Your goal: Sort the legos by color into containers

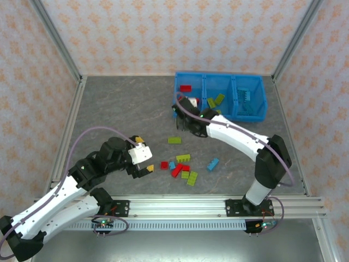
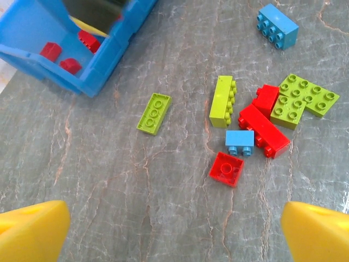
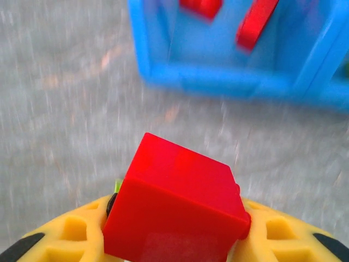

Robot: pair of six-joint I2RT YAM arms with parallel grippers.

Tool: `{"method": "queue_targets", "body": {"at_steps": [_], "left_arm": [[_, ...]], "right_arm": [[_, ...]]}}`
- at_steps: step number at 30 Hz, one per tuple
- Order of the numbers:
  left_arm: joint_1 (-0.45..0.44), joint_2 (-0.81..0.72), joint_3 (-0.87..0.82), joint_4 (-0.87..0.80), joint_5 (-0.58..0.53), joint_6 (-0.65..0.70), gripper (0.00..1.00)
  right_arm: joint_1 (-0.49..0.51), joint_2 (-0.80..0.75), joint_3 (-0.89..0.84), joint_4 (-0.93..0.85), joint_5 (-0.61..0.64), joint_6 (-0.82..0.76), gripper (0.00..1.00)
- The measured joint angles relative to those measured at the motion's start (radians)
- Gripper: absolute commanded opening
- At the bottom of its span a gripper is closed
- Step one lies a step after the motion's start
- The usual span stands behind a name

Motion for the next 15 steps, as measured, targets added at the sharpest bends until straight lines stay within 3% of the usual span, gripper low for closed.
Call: {"method": "queue_targets", "body": {"at_steps": [7, 11, 15], "left_arm": [[0.0, 0.001, -0.007, 0.032, -0.001, -0.003, 1.0], [0.0, 0.001, -0.007, 0.038, -0.001, -0.003, 1.0], [0.0, 0.008, -0.007, 0.047, -0.003, -0.007, 1.0]], "right_arm": [[-0.19, 0.32, 0.361, 0.032, 0.032, -0.082, 0.41], [-0.218, 0.491, 0.523, 0.013, 0.021, -0.119, 0.56], [-0.216, 0.582, 0.679, -0.089, 0.019, -0.135, 0.63]]}}
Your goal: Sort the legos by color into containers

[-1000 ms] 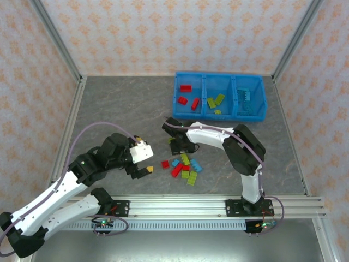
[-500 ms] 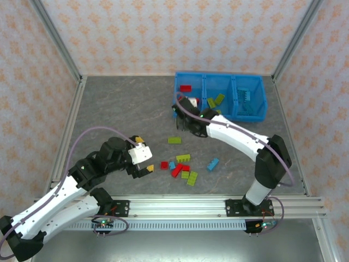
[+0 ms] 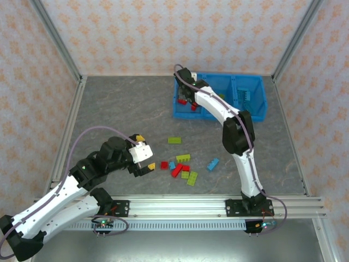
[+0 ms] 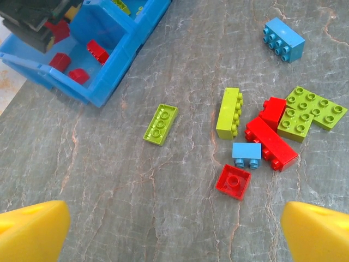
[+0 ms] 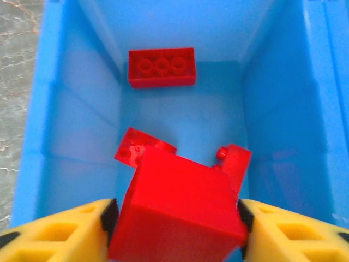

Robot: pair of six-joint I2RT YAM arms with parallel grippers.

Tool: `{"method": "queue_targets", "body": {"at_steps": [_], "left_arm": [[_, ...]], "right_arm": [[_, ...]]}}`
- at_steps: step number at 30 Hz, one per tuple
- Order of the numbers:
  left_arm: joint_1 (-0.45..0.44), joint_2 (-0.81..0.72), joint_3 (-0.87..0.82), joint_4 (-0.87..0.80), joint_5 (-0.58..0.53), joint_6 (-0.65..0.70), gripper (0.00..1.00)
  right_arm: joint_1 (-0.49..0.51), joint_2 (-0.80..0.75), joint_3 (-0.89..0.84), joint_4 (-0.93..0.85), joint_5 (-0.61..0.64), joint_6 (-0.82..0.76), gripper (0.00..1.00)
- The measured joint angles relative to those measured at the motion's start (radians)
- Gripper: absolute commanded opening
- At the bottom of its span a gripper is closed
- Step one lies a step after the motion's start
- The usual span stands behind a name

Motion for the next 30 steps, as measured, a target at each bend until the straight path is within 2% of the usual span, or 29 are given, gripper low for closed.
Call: {"method": "queue_targets", "body": {"at_steps": [6, 12, 14, 17, 19, 23, 30], "left_arm": [[0.0, 0.013, 0.0, 0.003, 0.0, -0.003, 1.0], [0.0, 0.02, 0.0, 0.003, 0.005, -0.003, 1.0], [0.0, 0.02, 0.0, 0.003, 0.01, -0.002, 1.0], [0.0, 0.018, -0.001, 0.004, 0.021, 0.009, 1.0], [0.0, 0.01, -0.011, 0.01, 0.032, 0.015, 1.0], [0.0, -0.008, -0.034, 0.011, 0.037, 0.032, 1.0], [0.0, -0.01, -0.041, 0.013, 0.037, 0.035, 1.0]], "right_arm": [[0.002, -0.08, -0.021, -0.059, 0.004, 0.0, 0.65], [0.033, -0.418, -0.373, -0.055, -0.035, 0.055, 0.67], [0.074, -0.541, -0.497, -0.045, -0.064, 0.111, 0.73], [0.157, -0.637, -0.626, -0.028, -0.102, 0.21, 0.9], [0.214, -0.642, -0.68, -0.016, -0.121, 0.259, 1.0], [0.298, -0.567, -0.735, 0.014, -0.154, 0.291, 0.99], [0.305, -0.312, -0.643, 0.031, -0.182, 0.279, 0.99]]}}
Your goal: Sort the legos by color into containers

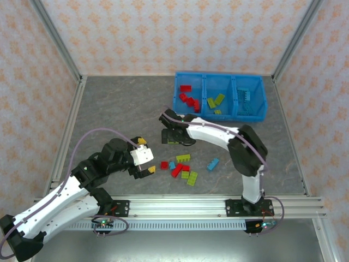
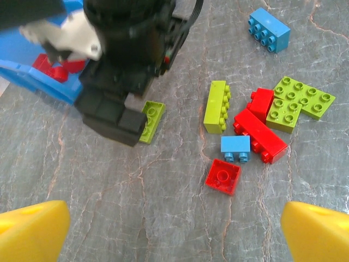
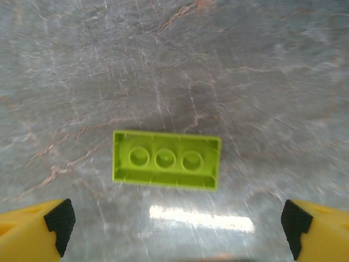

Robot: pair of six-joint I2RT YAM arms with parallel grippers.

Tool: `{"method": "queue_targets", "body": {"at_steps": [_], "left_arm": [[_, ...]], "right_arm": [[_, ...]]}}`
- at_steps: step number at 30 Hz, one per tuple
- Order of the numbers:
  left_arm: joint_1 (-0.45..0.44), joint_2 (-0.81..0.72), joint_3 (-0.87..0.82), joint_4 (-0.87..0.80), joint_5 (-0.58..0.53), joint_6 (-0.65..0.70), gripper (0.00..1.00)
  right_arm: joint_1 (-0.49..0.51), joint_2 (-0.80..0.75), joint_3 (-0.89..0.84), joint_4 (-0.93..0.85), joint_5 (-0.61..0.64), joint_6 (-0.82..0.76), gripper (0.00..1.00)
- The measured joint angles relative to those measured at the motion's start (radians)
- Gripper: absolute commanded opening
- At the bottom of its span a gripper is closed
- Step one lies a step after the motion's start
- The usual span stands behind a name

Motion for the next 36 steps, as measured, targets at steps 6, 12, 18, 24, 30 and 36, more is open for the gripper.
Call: {"method": "queue_targets", "body": {"at_steps": [6, 12, 18, 24, 30, 36], "left_arm": [[0.0, 0.0, -0.005, 0.006, 0.0, 0.004, 1.0], [0.0, 0.0, -0.006, 0.008, 0.0, 0.007, 1.0], [0.0, 0.0, -0.006, 0.009, 0.0, 0.007, 1.0], [0.0, 0.0, -0.006, 0.009, 0.0, 0.007, 1.0], [0.0, 0.0, -0.006, 0.01, 0.0, 0.007, 1.0], [0.0, 0.0, -0.006, 0.012, 0.0, 0.007, 1.0]], "right_arm": [[0.0, 0.156, 0.1, 0.005, -0.016, -0.02, 0.94], [0.0, 0.179, 0.124, -0.025, 0.016, -0.01, 0.74], [0.0, 0.142, 0.066, 0.003, 0.025, 0.023, 0.6], [-0.01, 0.002, -0.081, 0.023, 0.025, 0.055, 0.56], [-0.074, -0.235, -0.143, 0.034, 0.079, 0.064, 0.52], [-0.292, -0.44, -0.134, 0.1, 0.147, 0.033, 0.52]]}}
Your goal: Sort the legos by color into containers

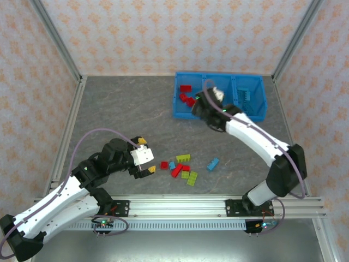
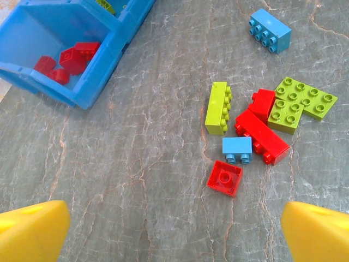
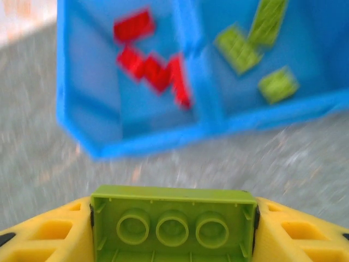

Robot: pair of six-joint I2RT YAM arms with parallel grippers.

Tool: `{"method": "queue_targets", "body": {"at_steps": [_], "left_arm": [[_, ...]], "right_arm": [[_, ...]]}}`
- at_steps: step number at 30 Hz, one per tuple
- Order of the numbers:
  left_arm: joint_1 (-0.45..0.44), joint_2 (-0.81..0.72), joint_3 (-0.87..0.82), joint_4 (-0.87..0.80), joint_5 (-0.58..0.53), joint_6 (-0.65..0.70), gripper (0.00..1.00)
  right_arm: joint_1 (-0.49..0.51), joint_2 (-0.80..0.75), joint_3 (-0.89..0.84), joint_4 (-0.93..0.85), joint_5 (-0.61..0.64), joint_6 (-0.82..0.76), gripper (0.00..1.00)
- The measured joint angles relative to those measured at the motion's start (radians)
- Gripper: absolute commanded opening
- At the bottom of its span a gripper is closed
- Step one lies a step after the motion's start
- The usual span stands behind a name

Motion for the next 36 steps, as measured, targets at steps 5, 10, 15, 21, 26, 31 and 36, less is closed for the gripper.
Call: {"method": "queue_targets", "body": {"at_steps": [5, 10, 15, 21, 26, 31, 36], "left_arm": [[0.0, 0.0, 0.0, 0.0, 0.0, 0.0, 1.0], [0.0, -0.002, 0.0, 0.0, -0.001, 0.0, 1.0], [0.0, -0.011, -0.006, 0.001, -0.001, 0.0, 1.0], [0.0, -0.011, -0.006, 0.001, -0.001, 0.0, 1.0], [0.0, -0.01, -0.006, 0.002, 0.0, 0.0, 1.0], [0.0, -0.008, -0.006, 0.005, 0.0, 0.0, 1.0], [0.001, -0.003, -0.006, 0.008, -0.001, 0.0, 1.0]], "right_arm": [[-0.235, 0.123, 0.167, 0.028, -0.028, -0.04, 0.51], [-0.344, 0.396, 0.412, 0.01, -0.086, -0.072, 0.57], [-0.364, 0.607, 0.649, -0.105, -0.124, -0.111, 0.83], [-0.362, 0.579, 0.678, -0.179, -0.142, -0.128, 0.92], [-0.349, 0.325, 0.394, -0.167, -0.157, -0.125, 0.92], [-0.273, -0.035, 0.023, -0.131, -0.169, -0.082, 0.93], [-0.131, -0.276, -0.266, -0.134, -0.179, 0.036, 0.92]]}}
